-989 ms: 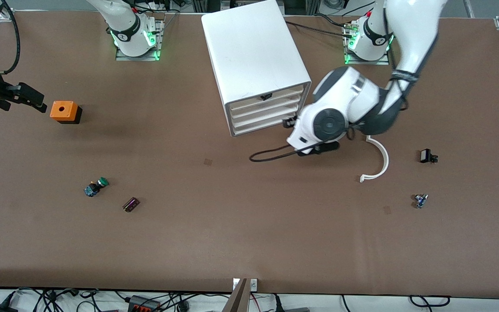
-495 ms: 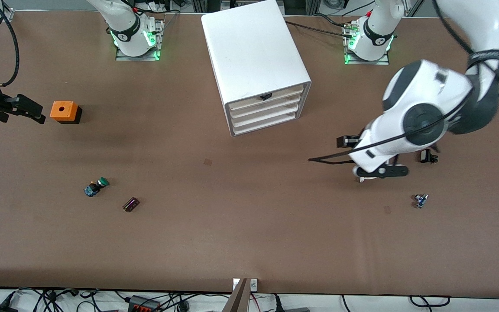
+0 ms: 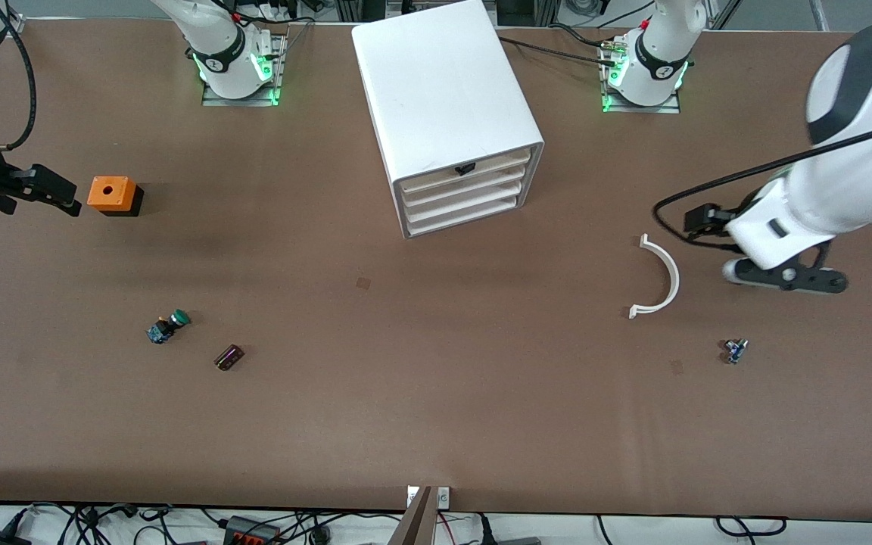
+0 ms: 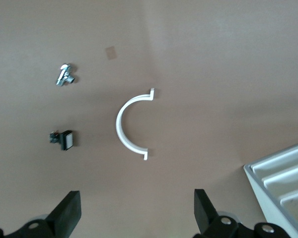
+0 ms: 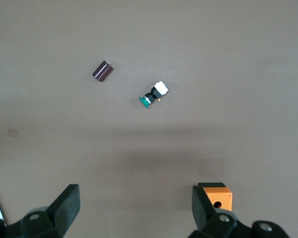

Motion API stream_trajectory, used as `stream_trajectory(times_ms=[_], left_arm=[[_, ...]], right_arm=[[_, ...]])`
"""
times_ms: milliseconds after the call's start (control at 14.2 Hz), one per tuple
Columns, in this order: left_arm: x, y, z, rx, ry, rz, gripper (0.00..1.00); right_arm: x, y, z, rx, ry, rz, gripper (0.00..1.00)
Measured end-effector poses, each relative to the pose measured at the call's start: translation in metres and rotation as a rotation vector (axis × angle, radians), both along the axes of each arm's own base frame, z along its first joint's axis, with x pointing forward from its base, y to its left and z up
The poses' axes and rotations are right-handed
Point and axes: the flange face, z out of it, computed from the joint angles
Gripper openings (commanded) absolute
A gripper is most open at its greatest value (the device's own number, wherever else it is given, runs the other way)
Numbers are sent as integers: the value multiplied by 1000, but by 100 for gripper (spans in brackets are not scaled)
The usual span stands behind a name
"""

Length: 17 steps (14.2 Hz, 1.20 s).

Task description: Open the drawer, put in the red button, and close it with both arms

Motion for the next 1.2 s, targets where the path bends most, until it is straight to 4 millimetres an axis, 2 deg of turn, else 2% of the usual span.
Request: stream_trajectory(times_ms=[212,353,495,636,848,1201], left_arm=[[-21,45,18,-45,-28,-18,100],[-30,59,21,-46,-145,-7,100],[-41,62,17,-43,-225,-1,100],[-51,64,16,-41,-235,4,100],[-58,76,17,-38,-208,26,100],[-62,70,25,-39,-177,16,100]], right_arm=[[0,4,0,0,0,6,100],[0,2,1,0,-1,3,100],[0,-1,2,0,-4,-2,100],[-1,-2,3,0,4,-3,100],[-7,-2,-1,0,50,-4,100],[-7,-2,-1,1,53,-4,100]])
